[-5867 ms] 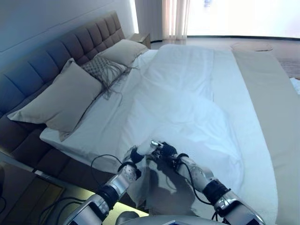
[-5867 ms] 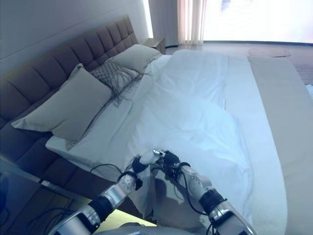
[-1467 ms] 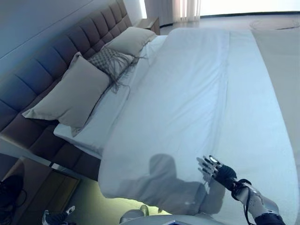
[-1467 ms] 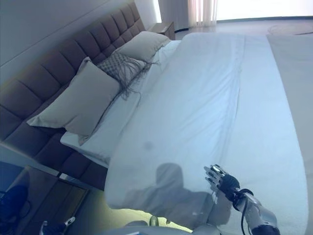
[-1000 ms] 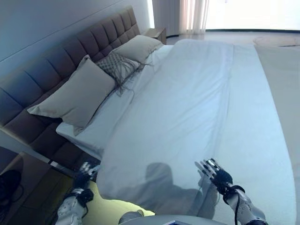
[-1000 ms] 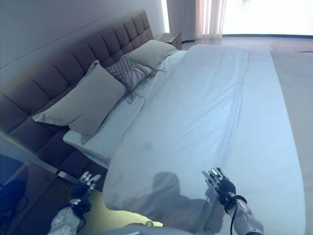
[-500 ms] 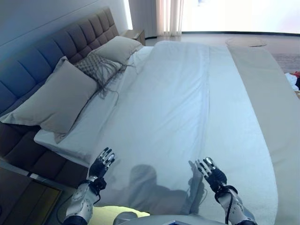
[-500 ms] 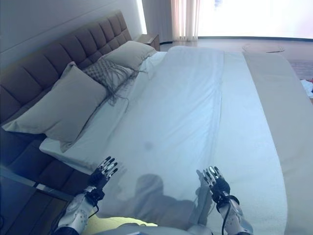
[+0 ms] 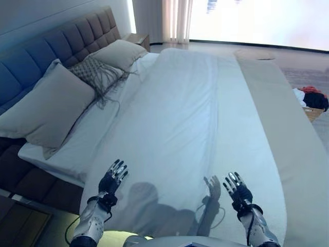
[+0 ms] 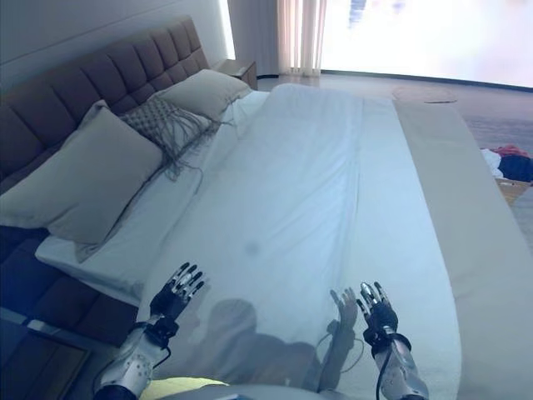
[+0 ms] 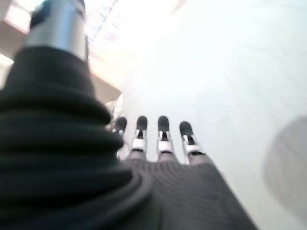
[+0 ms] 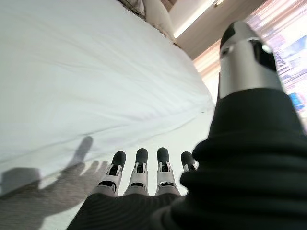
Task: Make the bed neatly
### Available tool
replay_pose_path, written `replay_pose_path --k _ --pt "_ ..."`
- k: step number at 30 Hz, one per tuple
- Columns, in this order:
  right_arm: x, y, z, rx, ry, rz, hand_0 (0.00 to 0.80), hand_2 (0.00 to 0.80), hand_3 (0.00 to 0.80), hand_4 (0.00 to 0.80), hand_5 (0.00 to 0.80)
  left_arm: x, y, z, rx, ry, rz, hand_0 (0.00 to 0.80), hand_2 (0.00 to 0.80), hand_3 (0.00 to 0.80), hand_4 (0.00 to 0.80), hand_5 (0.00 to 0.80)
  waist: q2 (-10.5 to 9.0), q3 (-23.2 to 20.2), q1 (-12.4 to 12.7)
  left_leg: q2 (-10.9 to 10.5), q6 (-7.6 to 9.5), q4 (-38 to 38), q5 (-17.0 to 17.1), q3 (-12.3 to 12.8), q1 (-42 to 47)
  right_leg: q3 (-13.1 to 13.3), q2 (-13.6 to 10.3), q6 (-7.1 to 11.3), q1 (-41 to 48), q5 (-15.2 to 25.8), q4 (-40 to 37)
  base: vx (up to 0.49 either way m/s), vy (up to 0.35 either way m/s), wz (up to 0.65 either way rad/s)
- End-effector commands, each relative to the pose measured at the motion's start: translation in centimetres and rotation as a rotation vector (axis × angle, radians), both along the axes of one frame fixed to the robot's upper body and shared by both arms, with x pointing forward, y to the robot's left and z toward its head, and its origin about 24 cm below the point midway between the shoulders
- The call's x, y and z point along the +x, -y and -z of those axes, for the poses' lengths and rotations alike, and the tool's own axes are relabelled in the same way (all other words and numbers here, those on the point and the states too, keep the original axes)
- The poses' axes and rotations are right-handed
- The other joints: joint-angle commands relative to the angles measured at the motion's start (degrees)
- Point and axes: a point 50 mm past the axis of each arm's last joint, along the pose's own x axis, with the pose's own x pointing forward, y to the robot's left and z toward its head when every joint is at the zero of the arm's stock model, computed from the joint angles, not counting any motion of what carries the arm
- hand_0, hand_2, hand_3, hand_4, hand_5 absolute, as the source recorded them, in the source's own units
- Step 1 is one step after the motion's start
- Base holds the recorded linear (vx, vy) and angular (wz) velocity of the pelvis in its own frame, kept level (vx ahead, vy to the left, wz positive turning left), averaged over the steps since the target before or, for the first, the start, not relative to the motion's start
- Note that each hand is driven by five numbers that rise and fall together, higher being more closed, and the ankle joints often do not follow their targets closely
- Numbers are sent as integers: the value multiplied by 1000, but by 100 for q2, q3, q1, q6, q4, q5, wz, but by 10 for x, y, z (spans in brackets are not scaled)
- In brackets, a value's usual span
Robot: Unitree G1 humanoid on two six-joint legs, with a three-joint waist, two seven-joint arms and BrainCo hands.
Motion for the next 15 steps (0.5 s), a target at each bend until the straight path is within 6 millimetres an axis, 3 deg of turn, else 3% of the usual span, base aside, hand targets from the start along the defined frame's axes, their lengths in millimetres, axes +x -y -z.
replay_pose_path --k 1,7,15 --pt "28 -4 -19 -29 137 14 0 0 0 0 0 29 -20 -41 124 184 -40 0 0 0 0 0 -356 196 45 -229 162 -174 126 -19 -42 -448 59 359 832 1821 -2028 0 0 0" --pt "20 -2 -18 -21 131 29 0 0 0 0 0 19 -28 -36 151 144 -67 0 0 0 0 0 -280 183 -10 -294 189 -309 136 -11 78 -406 82 339 885 1815 -2110 -11 27 -1" --pt "19 -12 -15 34 146 44 0 0 0 0 0 17 -17 -30 121 119 -67 0 0 0 0 0 -180 225 -55 -330 198 -294 103 13 140 -459 21 336 912 1800 -2081 0 43 0"
